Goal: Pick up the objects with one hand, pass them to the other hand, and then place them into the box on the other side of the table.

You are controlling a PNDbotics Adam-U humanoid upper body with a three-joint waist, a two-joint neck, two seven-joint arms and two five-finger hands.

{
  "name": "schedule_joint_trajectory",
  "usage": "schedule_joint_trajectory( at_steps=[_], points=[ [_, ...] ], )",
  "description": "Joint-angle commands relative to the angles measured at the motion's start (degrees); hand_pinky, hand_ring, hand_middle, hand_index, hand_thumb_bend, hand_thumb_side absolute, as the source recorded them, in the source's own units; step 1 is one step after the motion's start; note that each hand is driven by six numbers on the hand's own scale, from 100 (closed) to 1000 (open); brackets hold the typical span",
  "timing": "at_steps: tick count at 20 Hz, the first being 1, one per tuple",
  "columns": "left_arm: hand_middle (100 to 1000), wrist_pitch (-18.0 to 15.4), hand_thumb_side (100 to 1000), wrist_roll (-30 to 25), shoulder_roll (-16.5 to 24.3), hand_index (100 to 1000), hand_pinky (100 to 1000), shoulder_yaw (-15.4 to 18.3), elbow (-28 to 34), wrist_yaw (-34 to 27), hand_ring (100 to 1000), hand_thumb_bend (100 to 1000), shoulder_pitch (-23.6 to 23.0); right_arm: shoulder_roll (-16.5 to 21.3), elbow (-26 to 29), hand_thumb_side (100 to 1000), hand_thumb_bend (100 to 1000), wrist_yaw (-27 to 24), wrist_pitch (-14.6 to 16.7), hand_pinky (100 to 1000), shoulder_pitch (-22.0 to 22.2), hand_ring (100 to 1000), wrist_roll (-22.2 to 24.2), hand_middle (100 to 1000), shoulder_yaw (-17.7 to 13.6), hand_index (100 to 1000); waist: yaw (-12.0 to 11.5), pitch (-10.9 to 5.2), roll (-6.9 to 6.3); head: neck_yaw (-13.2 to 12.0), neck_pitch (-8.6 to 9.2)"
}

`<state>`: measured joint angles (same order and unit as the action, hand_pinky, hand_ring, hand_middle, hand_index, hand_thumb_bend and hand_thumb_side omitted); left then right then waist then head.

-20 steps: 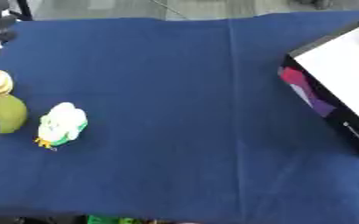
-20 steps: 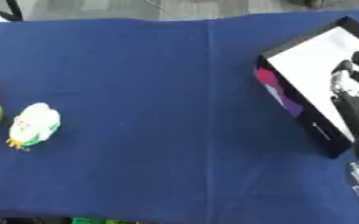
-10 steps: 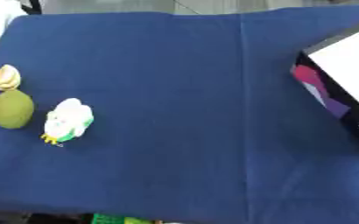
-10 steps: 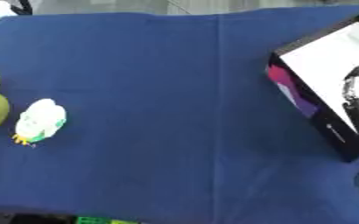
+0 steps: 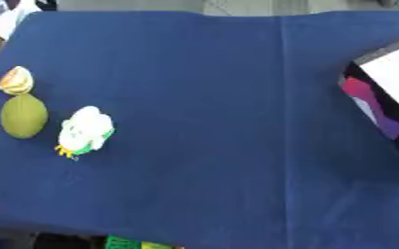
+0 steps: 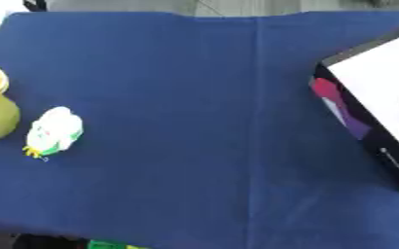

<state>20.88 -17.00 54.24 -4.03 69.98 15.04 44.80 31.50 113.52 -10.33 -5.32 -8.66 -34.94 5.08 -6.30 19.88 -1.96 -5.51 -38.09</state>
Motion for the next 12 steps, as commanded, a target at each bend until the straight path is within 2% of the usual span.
schedule_joint_trajectory(
  at_steps=[1,3,5,8,12],
  points=[
    [860,0.04,486,-4.16,0.65,908,926,0.70,-4.72,7.51,932,553,2.84,1.56,1.07,457,100,0.39,0.01,680,-0.67,831,0.35,833,0.08,817,0.01,-0.64,0.03,-0.95,0.94],
    [857,0.62,446,-5.32,-0.24,903,928,1.06,-7.44,11.83,933,569,4.03,1.47,1.07,459,100,0.36,-0.02,680,-0.98,831,0.54,833,0.35,817,0.18,-0.34,0.11,-1.63,1.17],
    [853,1.57,365,-5.29,-1.14,896,926,1.34,-9.73,16.28,933,594,4.81,1.28,1.07,464,100,0.24,-0.11,680,-1.23,831,0.71,833,0.63,817,0.40,-0.07,0.11,-2.10,1.28],
    [849,2.83,286,-4.55,-2.38,890,923,1.84,-12.59,22.04,932,565,5.37,0.77,1.07,472,100,0.20,-0.47,679,-1.43,831,0.86,833,1.11,817,0.76,0.34,0.16,-2.52,1.46],
    [845,2.56,295,-3.48,-3.53,890,925,2.71,-14.15,23.39,930,539,5.55,0.24,1.07,479,100,0.32,-1.02,680,-1.18,831,0.93,833,1.72,817,0.98,0.69,0.28,-2.75,1.71]
  ],
)
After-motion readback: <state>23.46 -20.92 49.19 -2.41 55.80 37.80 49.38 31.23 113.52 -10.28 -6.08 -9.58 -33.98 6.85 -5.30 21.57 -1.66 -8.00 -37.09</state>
